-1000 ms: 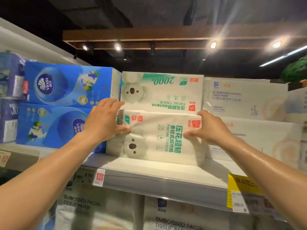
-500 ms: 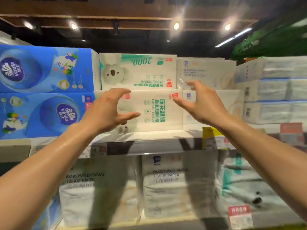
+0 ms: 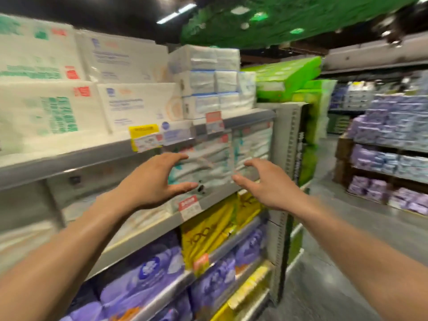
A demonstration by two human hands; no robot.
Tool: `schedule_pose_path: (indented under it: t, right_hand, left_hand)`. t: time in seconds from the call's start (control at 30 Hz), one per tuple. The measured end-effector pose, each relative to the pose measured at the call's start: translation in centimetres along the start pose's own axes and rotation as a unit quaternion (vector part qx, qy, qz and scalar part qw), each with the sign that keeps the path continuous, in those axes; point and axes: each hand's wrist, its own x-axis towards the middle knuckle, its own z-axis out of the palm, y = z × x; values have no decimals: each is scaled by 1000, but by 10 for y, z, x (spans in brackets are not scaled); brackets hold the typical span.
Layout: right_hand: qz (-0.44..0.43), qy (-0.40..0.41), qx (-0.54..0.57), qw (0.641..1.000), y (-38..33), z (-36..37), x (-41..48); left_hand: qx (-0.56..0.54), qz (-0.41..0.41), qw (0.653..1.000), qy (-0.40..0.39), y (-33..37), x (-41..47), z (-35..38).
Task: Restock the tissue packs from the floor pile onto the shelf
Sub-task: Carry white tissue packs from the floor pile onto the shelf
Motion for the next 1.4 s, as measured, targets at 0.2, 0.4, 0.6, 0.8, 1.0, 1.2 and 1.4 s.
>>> schedule_pose_path:
  t: [0.2,0.4,0.6,0.8,1.0,1.2,1.4]
  right_hand:
    - [153,13,-33,988,156,-60,-98]
    - [297,17,-49,953,312,-151,-197]
    - [411,26,-67,909,445,-229,-278]
    - [501,48,-65,862,576,-267,-323]
    - [558,64,-48,826,721,-298,-319]
    - [625,123,-46,770,858,-361,-307]
    - [683,179,-32,707,987,-414,-339]
  left_hand:
    - [-57,107,987,-105,149,74,122]
    - [-128,170,968,-131,337,151,235]
    - [-189,224,939,-180,509,207,320]
    - [-216,287,904,-233,633,274,409]
    - [-246,351,867,-254,740,376,506]
    - [-245,415,828,-287,869,509,583]
    - [-213,494,783,-312,1025,600,654]
